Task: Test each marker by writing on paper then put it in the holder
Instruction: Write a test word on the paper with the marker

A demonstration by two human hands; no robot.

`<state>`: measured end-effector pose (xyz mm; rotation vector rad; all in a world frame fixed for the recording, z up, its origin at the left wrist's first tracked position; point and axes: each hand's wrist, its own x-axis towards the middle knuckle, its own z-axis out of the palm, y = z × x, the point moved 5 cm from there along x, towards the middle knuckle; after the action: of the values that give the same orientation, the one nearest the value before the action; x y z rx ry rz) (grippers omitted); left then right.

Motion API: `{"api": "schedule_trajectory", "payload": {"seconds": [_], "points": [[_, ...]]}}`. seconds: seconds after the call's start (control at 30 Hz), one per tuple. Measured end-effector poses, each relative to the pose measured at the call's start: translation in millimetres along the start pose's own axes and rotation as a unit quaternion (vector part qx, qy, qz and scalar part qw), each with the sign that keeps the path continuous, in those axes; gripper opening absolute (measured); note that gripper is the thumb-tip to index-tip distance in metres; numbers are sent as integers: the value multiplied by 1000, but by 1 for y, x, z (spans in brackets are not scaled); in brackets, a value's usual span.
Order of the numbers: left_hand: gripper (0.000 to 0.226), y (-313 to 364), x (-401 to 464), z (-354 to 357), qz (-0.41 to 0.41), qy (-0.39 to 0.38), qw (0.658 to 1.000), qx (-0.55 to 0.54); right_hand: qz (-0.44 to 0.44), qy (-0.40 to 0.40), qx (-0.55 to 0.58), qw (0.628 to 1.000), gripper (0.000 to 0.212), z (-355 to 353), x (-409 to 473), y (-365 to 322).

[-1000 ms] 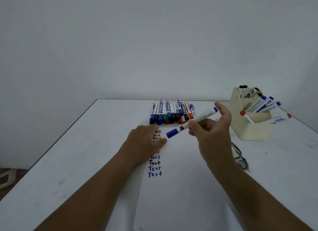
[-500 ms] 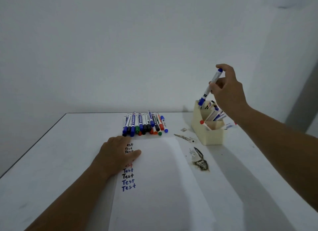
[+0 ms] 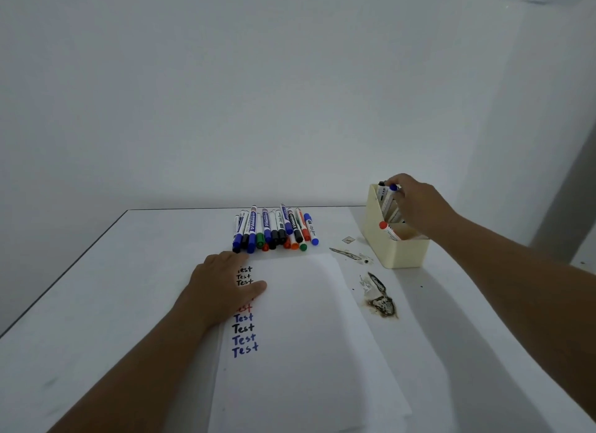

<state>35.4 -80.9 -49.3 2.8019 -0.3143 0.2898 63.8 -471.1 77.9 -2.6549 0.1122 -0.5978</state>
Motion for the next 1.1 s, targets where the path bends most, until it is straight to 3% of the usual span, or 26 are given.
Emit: {"api": "schedule_trajectory", "payload": {"seconds": [0.2,0.3,0.4,0.5,0.63,0.83,1.1], "points": [[83,1,0,0,1,0,1000,-3,-48,76,-32,995,43,-7,-14,-26],[83,1,0,0,-1,0,1000,-11,-130,114,24,985,48,-5,-40,-66],[84,1,-1,0,-4,-1,1000,-18,-181,79,115,973,47,17,-71,-106],[86,3,-1,-3,-10,-5,1000,-22,-119,-14,277,953,43,55,-97,-137],[85,3,0,-7,-40,9,997,-65,44,-98,427,898,41,113,-122,-142],[55,-17,13,-25,-128,85,962,-225,124,-95,484,861,26,139,-133,-125],[33,-21,53,-35,-82,51,985,-143,123,-127,484,857,25,146,-126,-124]]}}
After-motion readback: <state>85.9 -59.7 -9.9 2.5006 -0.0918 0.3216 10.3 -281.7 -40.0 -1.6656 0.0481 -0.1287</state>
